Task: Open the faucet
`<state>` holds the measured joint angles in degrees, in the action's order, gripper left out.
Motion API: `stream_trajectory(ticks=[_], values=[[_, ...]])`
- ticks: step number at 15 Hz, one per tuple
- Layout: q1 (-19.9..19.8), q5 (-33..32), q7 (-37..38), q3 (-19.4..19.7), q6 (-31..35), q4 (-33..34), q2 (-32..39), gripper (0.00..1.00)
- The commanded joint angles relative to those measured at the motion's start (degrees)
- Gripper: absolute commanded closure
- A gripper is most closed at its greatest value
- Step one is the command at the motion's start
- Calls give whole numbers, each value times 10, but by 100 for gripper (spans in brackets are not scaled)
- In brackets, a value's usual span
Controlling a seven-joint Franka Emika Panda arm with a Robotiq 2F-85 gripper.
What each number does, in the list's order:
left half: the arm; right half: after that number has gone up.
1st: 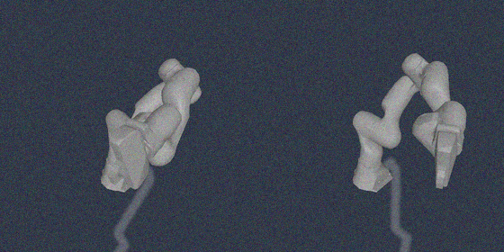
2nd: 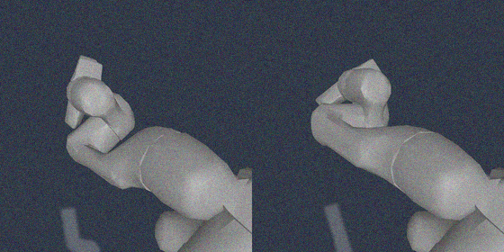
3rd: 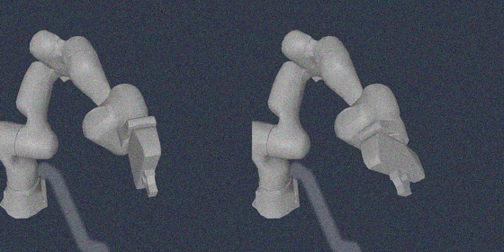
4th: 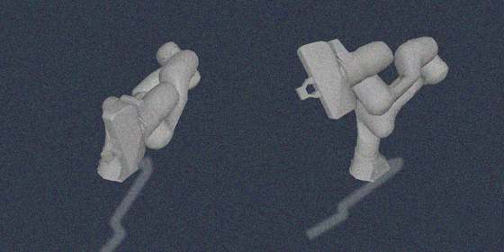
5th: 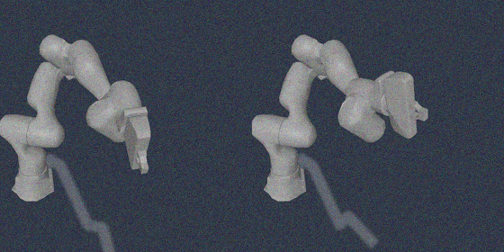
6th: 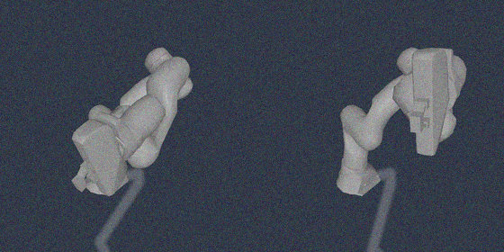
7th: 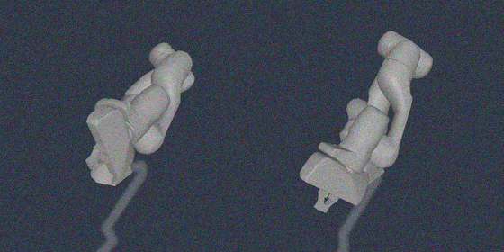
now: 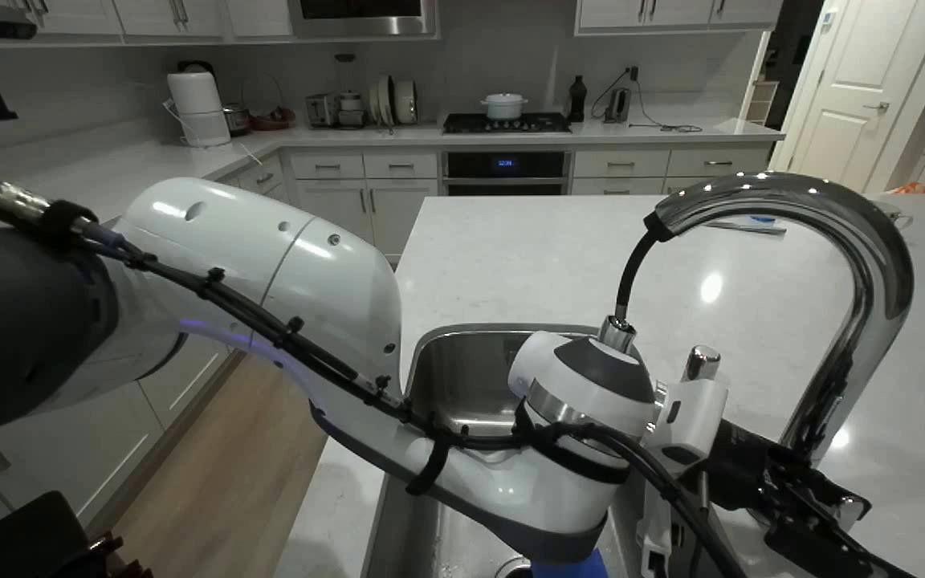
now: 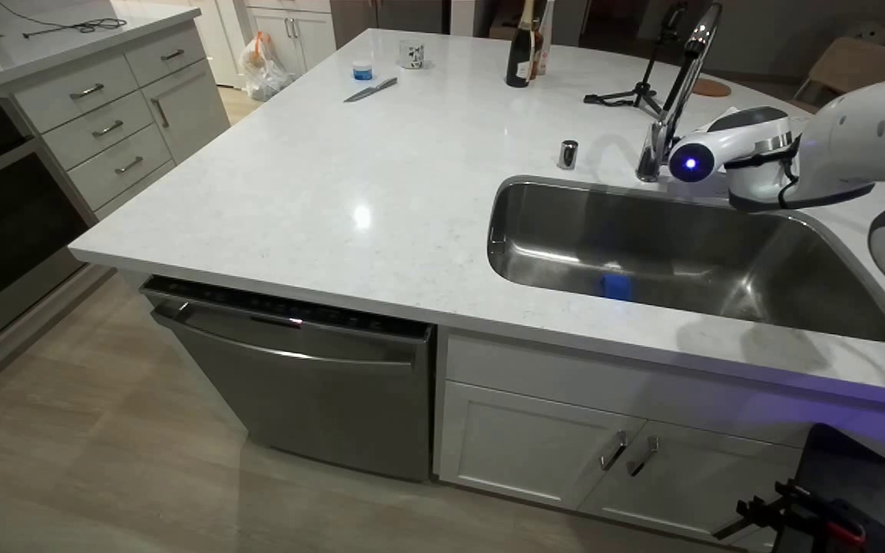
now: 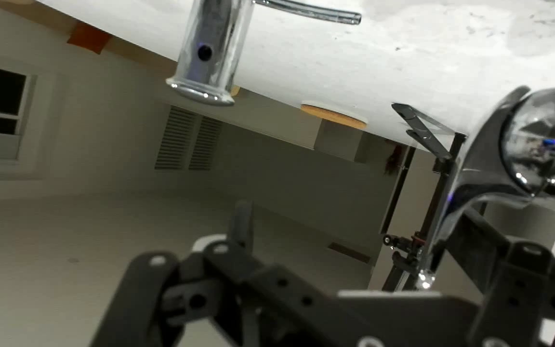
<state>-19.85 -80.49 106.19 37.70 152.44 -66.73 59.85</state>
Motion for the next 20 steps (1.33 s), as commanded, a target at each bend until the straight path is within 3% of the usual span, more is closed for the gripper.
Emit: stream_trajectory(ticks=[1,6,20], values=[[-8,10,2,1,-22,29,18,0],[-5,31,-16,-1,-56,24,17,0],[2,42,-23,4,-50,-47,-29,0]])
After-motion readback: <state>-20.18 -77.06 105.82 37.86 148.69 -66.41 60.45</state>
